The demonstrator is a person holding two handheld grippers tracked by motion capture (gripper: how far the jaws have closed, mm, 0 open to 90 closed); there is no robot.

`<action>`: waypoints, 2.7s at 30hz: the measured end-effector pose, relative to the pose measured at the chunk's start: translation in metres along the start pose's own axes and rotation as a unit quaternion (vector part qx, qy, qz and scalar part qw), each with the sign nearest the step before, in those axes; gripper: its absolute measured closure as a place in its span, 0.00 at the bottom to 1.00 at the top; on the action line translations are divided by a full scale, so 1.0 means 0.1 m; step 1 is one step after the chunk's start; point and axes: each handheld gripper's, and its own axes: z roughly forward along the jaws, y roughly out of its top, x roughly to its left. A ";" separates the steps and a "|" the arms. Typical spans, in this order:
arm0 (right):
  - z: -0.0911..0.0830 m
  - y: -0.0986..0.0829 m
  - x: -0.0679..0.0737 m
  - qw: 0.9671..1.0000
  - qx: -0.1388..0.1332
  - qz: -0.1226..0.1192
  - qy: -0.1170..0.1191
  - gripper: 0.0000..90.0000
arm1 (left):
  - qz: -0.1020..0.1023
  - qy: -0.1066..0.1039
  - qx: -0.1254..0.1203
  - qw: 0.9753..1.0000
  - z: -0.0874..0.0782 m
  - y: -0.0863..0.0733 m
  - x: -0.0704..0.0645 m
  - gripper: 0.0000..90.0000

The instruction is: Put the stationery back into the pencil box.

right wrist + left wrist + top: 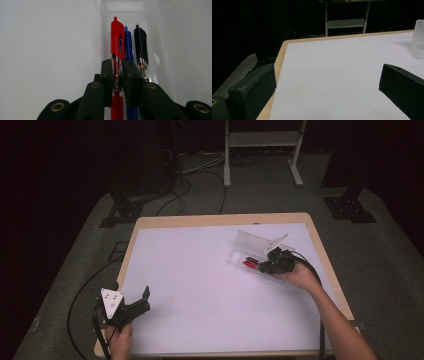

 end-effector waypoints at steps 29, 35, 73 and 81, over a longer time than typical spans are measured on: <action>-0.26 -0.18 0.10 0.999 -0.037 0.012 0.026 0.60 | 0.002 0.003 0.003 1.000 -0.02 0.00 0.00 0.00; -0.30 -0.25 0.17 0.998 -0.047 0.012 0.038 0.55 | 0.005 0.003 0.003 1.000 -0.01 0.00 -0.02 0.00; -0.40 -0.74 0.47 0.995 -0.074 0.037 0.055 0.45 | 0.009 -0.001 0.002 1.000 -0.01 0.00 -0.04 0.00; -0.44 -0.83 0.52 0.994 -0.084 0.040 0.054 0.44 | 0.007 0.000 0.000 1.000 -0.01 0.00 -0.04 0.00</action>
